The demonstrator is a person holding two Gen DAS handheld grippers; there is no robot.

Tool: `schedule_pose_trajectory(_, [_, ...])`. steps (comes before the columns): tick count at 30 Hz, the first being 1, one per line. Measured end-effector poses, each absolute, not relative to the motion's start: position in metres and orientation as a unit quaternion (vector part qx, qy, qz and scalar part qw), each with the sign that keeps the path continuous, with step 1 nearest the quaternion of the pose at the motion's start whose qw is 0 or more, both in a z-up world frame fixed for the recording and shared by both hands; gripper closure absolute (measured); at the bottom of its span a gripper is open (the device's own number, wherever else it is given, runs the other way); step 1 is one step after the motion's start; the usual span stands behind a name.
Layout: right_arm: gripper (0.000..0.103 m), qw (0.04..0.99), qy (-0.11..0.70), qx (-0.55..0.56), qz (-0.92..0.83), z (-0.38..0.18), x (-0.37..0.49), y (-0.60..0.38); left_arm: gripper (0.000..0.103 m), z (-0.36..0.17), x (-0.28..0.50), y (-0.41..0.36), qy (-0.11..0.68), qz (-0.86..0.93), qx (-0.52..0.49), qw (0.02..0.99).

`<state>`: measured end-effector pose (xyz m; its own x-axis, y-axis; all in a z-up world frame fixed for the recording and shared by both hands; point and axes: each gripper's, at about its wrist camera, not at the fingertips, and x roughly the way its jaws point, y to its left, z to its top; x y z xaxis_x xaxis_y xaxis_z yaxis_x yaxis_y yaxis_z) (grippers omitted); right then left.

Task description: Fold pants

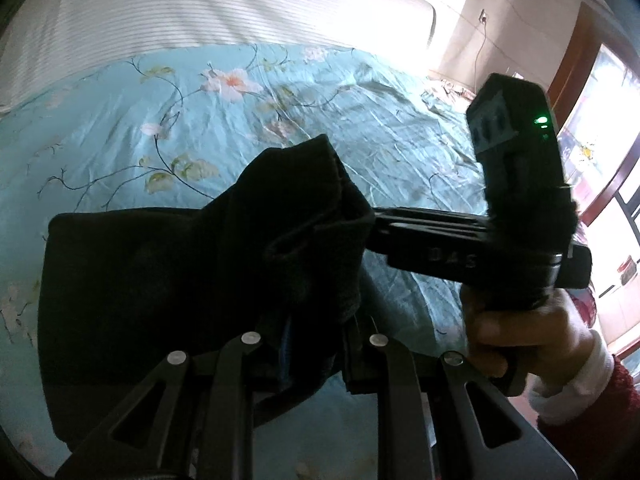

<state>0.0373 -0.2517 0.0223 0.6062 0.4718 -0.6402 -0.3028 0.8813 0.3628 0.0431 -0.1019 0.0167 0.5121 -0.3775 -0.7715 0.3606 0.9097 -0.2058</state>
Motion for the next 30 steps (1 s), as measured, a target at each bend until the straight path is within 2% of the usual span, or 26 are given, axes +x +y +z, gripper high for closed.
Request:
schedule_pose_trajectory(4, [0.085, 0.896, 0.386, 0.11, 0.191, 0.025, 0.031, -0.259, 0.078, 0.014, 0.044, -0.102, 0.446, -0.222, -0.015, 0.867])
schedule_pose_trajectory(7, [0.085, 0.898, 0.386, 0.117, 0.178, 0.028, 0.026, -0.264, 0.069, 0.012, 0.043, -0.102, 0.447, -0.232, -0.017, 0.864])
schedule_pose_trajectory(9, [0.085, 0.898, 0.387, 0.118, 0.172, 0.029, 0.022, -0.265, 0.059, 0.011, 0.043, -0.102, 0.449, -0.239, -0.022, 0.861])
schedule_pose_trajectory(12, [0.083, 0.897, 0.395, 0.117, 0.158, 0.028, 0.019, -0.264, 0.055, 0.01, 0.041, -0.1, 0.451, -0.252, -0.03, 0.856])
schedule_pose_trajectory(15, [0.075, 0.898, 0.403, 0.114, 0.138, 0.028, 0.016, -0.264, 0.054, 0.013, 0.039, -0.097, 0.449, -0.258, -0.03, 0.855])
schedule_pose_trajectory(22, [0.063, 0.902, 0.401, 0.112, 0.11, 0.035, 0.006, -0.266, 0.05, 0.024, 0.03, -0.084, 0.447, -0.263, -0.046, 0.854])
schedule_pose_trajectory(26, [0.057, 0.907, 0.395, 0.12, 0.086, 0.045, 0.0, -0.271, 0.044, 0.039, 0.021, -0.073, 0.434, -0.262, -0.054, 0.86])
schedule_pose_trajectory(30, [0.045, 0.915, 0.373, 0.135, 0.078, 0.061, -0.007, -0.269, 0.038, 0.055, 0.016, -0.051, 0.42, -0.247, -0.069, 0.87])
